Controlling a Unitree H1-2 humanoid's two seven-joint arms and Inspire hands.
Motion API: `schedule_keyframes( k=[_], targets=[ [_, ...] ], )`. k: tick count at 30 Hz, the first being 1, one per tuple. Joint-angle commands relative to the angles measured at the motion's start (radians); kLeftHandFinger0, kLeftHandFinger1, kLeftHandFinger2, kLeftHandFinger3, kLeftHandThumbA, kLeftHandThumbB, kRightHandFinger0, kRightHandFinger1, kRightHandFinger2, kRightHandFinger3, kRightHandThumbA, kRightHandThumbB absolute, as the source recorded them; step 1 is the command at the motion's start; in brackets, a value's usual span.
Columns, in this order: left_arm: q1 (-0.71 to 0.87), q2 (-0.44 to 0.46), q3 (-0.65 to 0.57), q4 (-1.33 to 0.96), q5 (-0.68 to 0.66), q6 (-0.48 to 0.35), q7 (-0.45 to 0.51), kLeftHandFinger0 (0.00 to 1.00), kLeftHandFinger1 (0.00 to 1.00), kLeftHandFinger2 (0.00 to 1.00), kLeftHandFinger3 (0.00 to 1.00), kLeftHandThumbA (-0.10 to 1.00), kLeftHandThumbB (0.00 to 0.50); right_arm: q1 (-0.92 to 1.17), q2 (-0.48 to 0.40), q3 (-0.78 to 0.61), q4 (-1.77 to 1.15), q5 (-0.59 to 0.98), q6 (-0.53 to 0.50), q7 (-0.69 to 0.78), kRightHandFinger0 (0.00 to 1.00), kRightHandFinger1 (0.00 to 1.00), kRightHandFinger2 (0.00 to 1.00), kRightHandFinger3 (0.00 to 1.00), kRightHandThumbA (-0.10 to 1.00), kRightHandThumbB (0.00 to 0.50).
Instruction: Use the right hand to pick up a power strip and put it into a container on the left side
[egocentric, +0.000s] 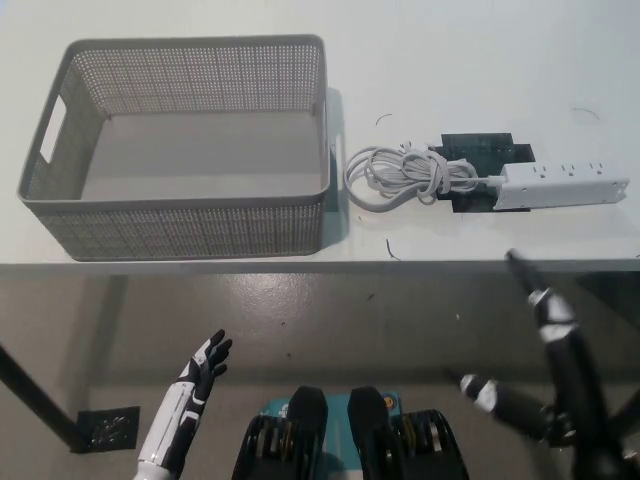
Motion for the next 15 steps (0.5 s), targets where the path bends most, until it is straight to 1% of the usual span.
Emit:
schedule_keyframes(
  k=[1, 3, 4, 6, 7, 8, 9, 10, 11, 13, 15],
  targets=[
    [-0.017, 0.027, -0.008, -0.036, 0.020, -0.089, 0.013, 1.00, 1.00, 1.00, 1.00, 1.00, 0.211, -0.208, -0.086, -0.075, -0.178, -0.169, 0.223, 0.153, 1.00, 1.00, 1.00, 1.00, 1.00, 0.320],
    [-0.018, 0.027, -0.007, -0.034, 0.010, -0.089, 0.005, 1.00, 1.00, 1.00, 1.00, 1.00, 0.210, -0.299, -0.121, -0.068, -0.158, -0.217, 0.274, 0.215, 1.00, 1.00, 1.00, 1.00, 1.00, 0.311],
    [-0.025, 0.026, -0.006, -0.030, 0.009, -0.089, 0.006, 1.00, 1.00, 1.00, 1.00, 1.00, 0.211, -0.343, -0.137, -0.061, -0.140, -0.222, 0.300, 0.243, 1.00, 1.00, 1.00, 1.00, 1.00, 0.318],
    [-0.027, 0.029, -0.009, -0.028, 0.017, -0.089, 0.013, 1.00, 1.00, 1.00, 1.00, 1.00, 0.209, -0.413, -0.157, -0.041, -0.068, -0.254, 0.320, 0.256, 1.00, 1.00, 1.00, 1.00, 1.00, 0.357],
    [-0.027, 0.029, -0.010, -0.028, 0.019, -0.089, 0.015, 1.00, 1.00, 1.00, 1.00, 1.00, 0.209, -0.427, -0.162, -0.033, -0.053, -0.262, 0.327, 0.259, 1.00, 1.00, 1.00, 1.00, 1.00, 0.363],
    [-0.028, 0.028, -0.009, -0.028, 0.017, -0.089, 0.014, 1.00, 1.00, 1.00, 1.00, 1.00, 0.209, -0.461, -0.169, -0.018, -0.002, -0.287, 0.329, 0.256, 1.00, 1.00, 1.00, 1.00, 1.00, 0.386],
    [-0.029, 0.028, -0.009, -0.029, 0.016, -0.089, 0.014, 1.00, 1.00, 1.00, 1.00, 1.00, 0.210, -0.479, -0.173, -0.009, 0.023, -0.300, 0.334, 0.256, 1.00, 1.00, 1.00, 1.00, 1.00, 0.388],
    [-0.030, 0.027, -0.010, -0.028, 0.016, -0.089, 0.018, 1.00, 1.00, 1.00, 1.00, 1.00, 0.212, -0.524, -0.173, 0.014, 0.108, -0.333, 0.332, 0.239, 1.00, 1.00, 1.00, 1.00, 1.00, 0.407],
    [-0.030, 0.027, -0.009, -0.029, 0.014, -0.089, 0.017, 1.00, 1.00, 1.00, 1.00, 1.00, 0.213, -0.544, -0.173, 0.028, 0.146, -0.350, 0.334, 0.232, 1.00, 1.00, 1.00, 1.00, 1.00, 0.408],
    [-0.028, 0.027, -0.009, -0.031, 0.010, -0.089, 0.011, 1.00, 1.00, 1.00, 1.00, 1.00, 0.215, -0.583, -0.172, 0.062, 0.204, -0.393, 0.362, 0.242, 1.00, 1.00, 1.00, 1.00, 1.00, 0.419],
    [-0.029, 0.030, -0.009, -0.030, 0.012, -0.089, 0.010, 1.00, 1.00, 1.00, 1.00, 1.00, 0.210, -0.609, -0.168, 0.092, 0.252, -0.428, 0.384, 0.242, 1.00, 1.00, 1.00, 1.00, 1.00, 0.442]
  ],
)
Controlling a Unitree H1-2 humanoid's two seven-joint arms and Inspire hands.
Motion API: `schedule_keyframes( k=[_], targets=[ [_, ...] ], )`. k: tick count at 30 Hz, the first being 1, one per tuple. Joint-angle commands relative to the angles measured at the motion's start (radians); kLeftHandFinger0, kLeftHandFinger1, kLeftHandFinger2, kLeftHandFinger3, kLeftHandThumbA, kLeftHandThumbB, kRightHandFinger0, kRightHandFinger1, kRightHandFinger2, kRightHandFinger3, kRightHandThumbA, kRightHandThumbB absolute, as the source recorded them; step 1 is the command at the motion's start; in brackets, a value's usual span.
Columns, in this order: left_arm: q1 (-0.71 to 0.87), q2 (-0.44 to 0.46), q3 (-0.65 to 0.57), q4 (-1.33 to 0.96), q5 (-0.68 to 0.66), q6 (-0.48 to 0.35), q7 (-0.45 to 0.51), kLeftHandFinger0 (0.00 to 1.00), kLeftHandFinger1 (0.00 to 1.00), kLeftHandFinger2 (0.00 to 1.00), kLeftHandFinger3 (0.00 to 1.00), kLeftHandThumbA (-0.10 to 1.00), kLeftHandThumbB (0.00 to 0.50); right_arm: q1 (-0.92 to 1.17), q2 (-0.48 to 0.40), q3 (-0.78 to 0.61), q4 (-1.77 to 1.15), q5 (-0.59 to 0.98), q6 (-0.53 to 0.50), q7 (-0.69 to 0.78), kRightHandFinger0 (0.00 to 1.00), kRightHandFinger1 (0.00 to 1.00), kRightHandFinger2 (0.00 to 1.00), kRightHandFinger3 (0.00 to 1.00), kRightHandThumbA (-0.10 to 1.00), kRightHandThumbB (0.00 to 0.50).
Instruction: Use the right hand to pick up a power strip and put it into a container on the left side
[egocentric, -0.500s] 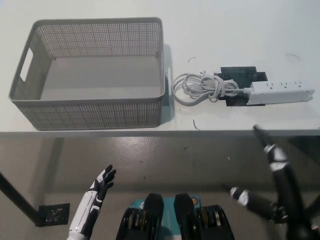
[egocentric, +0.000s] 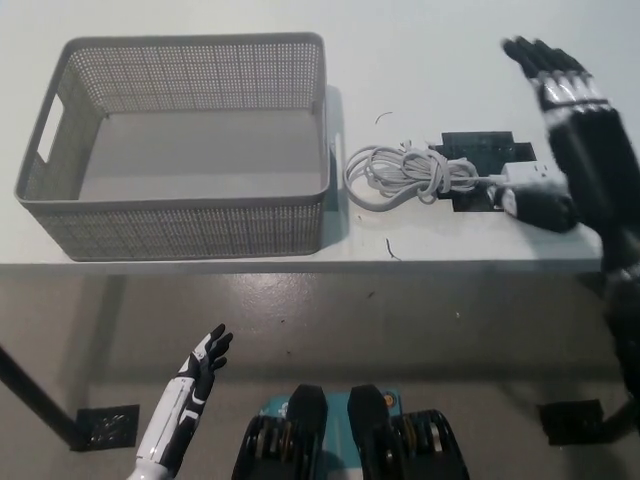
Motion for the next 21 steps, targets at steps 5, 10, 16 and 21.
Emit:
schedule_keyframes(
  k=[5, 10, 16, 21],
  targets=[
    [-0.017, 0.020, -0.007, -0.033, 0.007, -0.052, 0.009, 1.00, 1.00, 1.00, 1.00, 1.00, 0.207, -0.156, 0.006, 0.136, 0.209, -0.234, 0.183, 0.072, 1.00, 1.00, 1.00, 1.00, 1.00, 0.441],
    [-0.020, 0.021, -0.003, -0.034, 0.008, -0.052, 0.013, 1.00, 1.00, 1.00, 1.00, 1.00, 0.215, -0.202, 0.020, 0.175, 0.315, -0.239, 0.188, 0.026, 1.00, 1.00, 1.00, 1.00, 1.00, 0.453],
    [-0.021, 0.019, -0.001, -0.032, 0.006, -0.052, 0.012, 1.00, 1.00, 1.00, 1.00, 1.00, 0.218, -0.237, 0.031, 0.218, 0.437, -0.268, 0.207, -0.010, 1.00, 1.00, 1.00, 1.00, 1.00, 0.467],
    [-0.024, 0.022, -0.002, -0.029, 0.010, -0.052, 0.015, 1.00, 1.00, 1.00, 1.00, 1.00, 0.217, -0.240, 0.020, 0.239, 0.463, -0.298, 0.226, -0.038, 1.00, 1.00, 1.00, 1.00, 1.00, 0.458]
  ],
)
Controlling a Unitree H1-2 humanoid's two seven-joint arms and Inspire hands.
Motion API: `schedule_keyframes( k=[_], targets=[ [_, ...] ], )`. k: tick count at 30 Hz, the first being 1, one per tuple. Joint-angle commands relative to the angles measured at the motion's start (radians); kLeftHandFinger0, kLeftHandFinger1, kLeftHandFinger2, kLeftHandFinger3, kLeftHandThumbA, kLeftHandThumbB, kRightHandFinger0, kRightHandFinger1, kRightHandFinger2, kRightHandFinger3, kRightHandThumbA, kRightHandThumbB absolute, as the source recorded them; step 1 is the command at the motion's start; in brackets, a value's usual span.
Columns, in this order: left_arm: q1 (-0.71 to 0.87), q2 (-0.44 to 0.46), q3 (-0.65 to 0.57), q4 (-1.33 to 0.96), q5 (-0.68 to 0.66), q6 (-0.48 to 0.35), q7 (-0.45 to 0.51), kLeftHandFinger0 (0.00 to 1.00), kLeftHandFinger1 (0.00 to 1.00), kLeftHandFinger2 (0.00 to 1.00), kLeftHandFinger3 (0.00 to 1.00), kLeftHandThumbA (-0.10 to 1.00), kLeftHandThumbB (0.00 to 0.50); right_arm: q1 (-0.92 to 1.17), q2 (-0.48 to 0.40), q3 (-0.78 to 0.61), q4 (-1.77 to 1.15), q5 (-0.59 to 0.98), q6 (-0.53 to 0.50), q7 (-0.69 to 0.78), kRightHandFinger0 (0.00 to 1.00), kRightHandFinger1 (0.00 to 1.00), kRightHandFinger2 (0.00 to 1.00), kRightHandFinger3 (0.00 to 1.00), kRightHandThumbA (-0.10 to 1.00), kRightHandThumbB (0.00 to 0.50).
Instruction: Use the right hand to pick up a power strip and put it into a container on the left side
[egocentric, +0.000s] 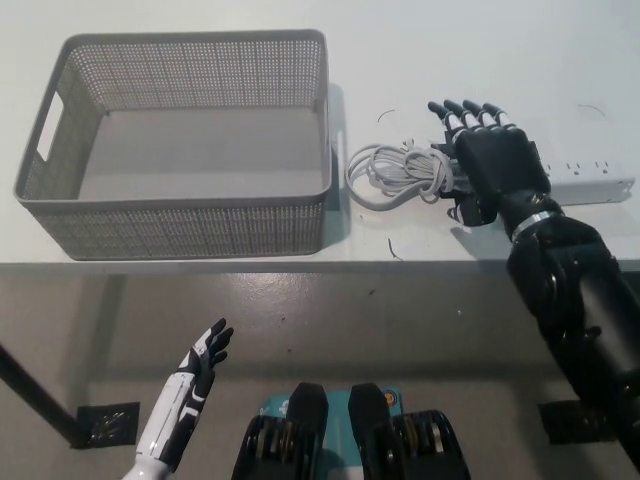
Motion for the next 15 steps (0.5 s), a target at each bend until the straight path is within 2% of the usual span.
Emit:
schedule_keyframes(
  k=[1, 6, 15],
  targets=[
    [-0.013, 0.018, 0.001, -0.024, 0.006, -0.040, 0.017, 1.00, 1.00, 1.00, 1.00, 1.00, 0.218, -0.073, -0.008, 0.018, 0.001, -0.071, 0.044, -0.059, 1.00, 1.00, 1.00, 1.00, 1.00, 0.459],
    [-0.013, 0.018, 0.002, -0.018, -0.003, -0.040, 0.012, 1.00, 1.00, 1.00, 1.00, 1.00, 0.218, -0.089, -0.019, 0.026, 0.027, -0.083, 0.061, -0.057, 1.00, 1.00, 1.00, 1.00, 1.00, 0.477],
    [-0.005, 0.016, 0.001, -0.021, -0.001, -0.040, 0.016, 1.00, 1.00, 1.00, 1.00, 1.00, 0.205, -0.099, -0.032, 0.050, 0.032, -0.144, 0.100, -0.071, 1.00, 1.00, 1.00, 1.00, 1.00, 0.473]
  ],
)
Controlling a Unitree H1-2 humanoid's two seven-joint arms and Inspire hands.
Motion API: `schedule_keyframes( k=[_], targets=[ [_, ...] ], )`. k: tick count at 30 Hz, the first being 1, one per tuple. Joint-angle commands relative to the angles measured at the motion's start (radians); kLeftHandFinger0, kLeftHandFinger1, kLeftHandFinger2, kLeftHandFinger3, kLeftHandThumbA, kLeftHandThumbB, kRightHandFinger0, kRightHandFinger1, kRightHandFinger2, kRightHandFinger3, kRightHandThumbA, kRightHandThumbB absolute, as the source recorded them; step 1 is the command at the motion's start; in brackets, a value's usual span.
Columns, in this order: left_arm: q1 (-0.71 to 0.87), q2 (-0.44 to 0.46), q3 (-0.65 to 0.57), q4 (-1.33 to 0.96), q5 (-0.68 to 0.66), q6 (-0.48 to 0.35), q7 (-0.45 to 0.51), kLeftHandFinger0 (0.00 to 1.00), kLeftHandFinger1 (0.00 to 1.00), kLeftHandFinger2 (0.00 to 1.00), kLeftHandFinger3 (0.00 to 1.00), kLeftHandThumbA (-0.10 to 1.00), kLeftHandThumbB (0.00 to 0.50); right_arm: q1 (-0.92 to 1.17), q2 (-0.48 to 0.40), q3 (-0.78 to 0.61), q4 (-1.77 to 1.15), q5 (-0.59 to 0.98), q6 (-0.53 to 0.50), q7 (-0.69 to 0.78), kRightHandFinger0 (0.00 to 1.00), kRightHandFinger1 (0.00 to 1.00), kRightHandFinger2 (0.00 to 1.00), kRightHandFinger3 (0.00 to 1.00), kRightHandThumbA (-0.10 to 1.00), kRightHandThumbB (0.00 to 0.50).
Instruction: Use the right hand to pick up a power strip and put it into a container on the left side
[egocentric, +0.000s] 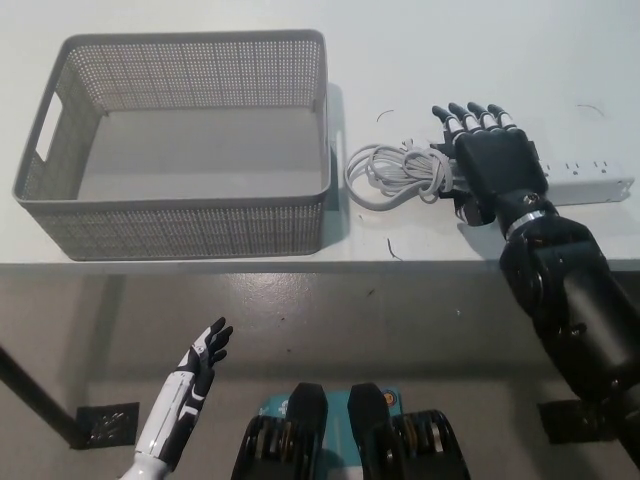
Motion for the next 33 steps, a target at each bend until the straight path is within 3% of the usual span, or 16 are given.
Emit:
schedule_keyframes(
  k=[1, 21, 27, 33],
  targets=[
    [-0.003, 0.014, 0.001, -0.022, -0.003, -0.040, 0.014, 1.00, 1.00, 1.00, 1.00, 1.00, 0.205, -0.075, -0.026, 0.011, -0.010, -0.072, 0.046, -0.048, 1.00, 1.00, 1.00, 1.00, 1.00, 0.472],
    [0.011, 0.012, 0.006, -0.026, -0.027, -0.040, 0.002, 1.00, 1.00, 1.00, 1.00, 1.00, 0.206, -0.150, -0.020, 0.048, 0.213, -0.083, 0.061, -0.096, 1.00, 1.00, 1.00, 1.00, 0.79, 0.487],
    [0.014, 0.008, 0.006, -0.026, -0.034, -0.040, -0.002, 1.00, 1.00, 1.00, 1.00, 1.00, 0.207, -0.201, 0.000, 0.064, 0.343, -0.051, 0.044, -0.122, 1.00, 1.00, 1.00, 1.00, 0.76, 0.487],
    [0.014, 0.007, 0.008, -0.025, -0.044, -0.040, -0.008, 1.00, 1.00, 1.00, 1.00, 1.00, 0.211, -0.271, 0.046, 0.082, 0.521, -0.033, 0.023, -0.241, 1.00, 1.00, 1.00, 1.00, 0.76, 0.497]
  ],
)
